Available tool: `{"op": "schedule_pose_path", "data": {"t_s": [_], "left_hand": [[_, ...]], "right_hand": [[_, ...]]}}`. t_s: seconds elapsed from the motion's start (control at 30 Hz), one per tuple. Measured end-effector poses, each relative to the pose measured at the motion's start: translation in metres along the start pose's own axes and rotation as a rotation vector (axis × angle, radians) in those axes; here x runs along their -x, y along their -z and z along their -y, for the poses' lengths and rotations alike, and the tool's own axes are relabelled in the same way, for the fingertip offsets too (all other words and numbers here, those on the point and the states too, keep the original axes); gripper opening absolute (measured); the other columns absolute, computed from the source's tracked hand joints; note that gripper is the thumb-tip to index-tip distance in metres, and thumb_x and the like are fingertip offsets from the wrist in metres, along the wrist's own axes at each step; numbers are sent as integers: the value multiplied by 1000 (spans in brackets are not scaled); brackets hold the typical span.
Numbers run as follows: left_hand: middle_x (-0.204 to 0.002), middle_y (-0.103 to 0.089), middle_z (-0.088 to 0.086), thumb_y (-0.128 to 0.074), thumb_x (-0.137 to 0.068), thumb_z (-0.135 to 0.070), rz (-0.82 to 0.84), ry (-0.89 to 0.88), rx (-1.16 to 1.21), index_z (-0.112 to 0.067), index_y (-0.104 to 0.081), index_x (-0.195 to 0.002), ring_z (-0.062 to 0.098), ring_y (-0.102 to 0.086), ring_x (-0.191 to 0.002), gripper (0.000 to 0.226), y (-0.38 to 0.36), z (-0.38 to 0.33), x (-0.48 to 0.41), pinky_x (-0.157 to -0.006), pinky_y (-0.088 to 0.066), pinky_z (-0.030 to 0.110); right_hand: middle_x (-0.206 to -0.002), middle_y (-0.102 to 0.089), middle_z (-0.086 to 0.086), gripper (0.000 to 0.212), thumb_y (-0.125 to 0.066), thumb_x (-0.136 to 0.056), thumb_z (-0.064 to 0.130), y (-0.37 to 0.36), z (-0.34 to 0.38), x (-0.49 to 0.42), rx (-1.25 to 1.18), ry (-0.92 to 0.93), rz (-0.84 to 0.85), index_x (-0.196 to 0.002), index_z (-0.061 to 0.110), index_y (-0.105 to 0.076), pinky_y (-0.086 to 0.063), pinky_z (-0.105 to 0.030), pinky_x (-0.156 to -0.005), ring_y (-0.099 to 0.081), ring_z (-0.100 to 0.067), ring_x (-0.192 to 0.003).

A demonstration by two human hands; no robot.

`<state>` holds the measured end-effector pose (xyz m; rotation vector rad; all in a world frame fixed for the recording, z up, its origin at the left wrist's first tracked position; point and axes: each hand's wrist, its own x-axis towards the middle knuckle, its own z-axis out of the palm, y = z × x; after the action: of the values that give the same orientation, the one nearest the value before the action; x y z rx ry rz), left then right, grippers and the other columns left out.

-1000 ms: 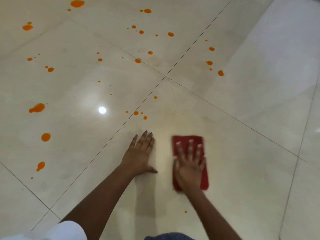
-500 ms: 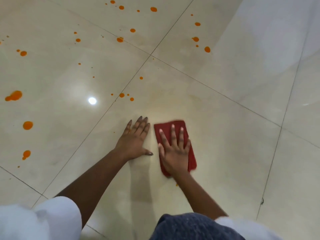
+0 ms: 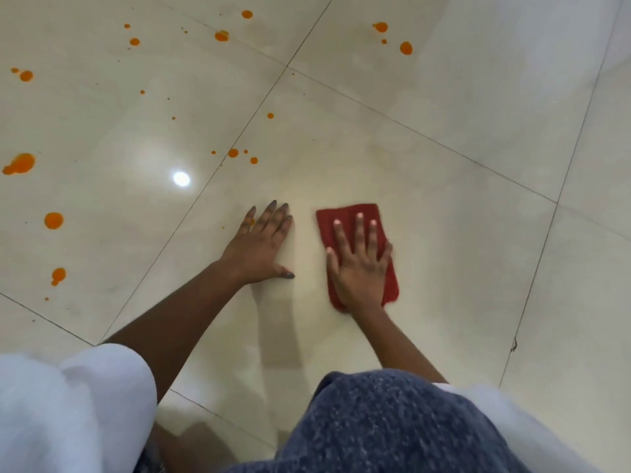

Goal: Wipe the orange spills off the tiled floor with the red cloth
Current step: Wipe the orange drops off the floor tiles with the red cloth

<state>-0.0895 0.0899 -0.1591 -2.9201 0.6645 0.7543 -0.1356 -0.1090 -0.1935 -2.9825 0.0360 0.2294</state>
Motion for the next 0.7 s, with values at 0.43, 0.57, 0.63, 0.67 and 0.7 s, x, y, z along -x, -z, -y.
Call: {"op": "schedule_pose_path", "data": {"t_s": [0.43,0.57,0.63,0.67,0.7], "left_hand": [[-158,20,8,-53,-78,-68,-6,1,-11,-13,9,-150,23,24,-144,110,2,4,0,-112,19,43],[-158,21,7,-52,-79,-67,-9,43,13,-13,10,-149,22,25,-143,109,-1,6,7,-111,20,42],[-158,21,6,-52,-79,-68,-10,53,20,-12,13,-149,22,26,-143,110,-3,7,11,-110,21,41],[-158,21,6,-52,-78,-68,-19,61,22,-12,13,-149,22,26,-143,111,-4,9,12,-110,21,41],[-158,21,7,-52,-78,-69,-36,76,17,-12,13,-149,22,25,-143,112,-6,13,14,-110,21,41]], "right_hand": [[-158,-10,-12,54,-32,-97,44,0,-6,6,-50,-126,-24,-148,33,-18,-7,-59,-111,-5,-34,-145],[-153,-28,-13,53,-32,-91,42,-6,32,46,-32,-19,23,-143,29,-35,-15,-62,-108,-23,-42,-139],[-152,-30,-11,51,-33,-92,42,-7,48,22,6,155,-8,-142,31,-36,-17,-61,-108,-23,-40,-140],[-154,-26,-9,51,-34,-93,41,-5,50,1,22,209,5,-143,32,-34,-16,-60,-110,-19,-39,-141],[-156,-21,-7,50,-34,-95,42,-2,49,-20,30,232,32,-144,34,-29,-12,-59,-111,-13,-37,-143]]}}
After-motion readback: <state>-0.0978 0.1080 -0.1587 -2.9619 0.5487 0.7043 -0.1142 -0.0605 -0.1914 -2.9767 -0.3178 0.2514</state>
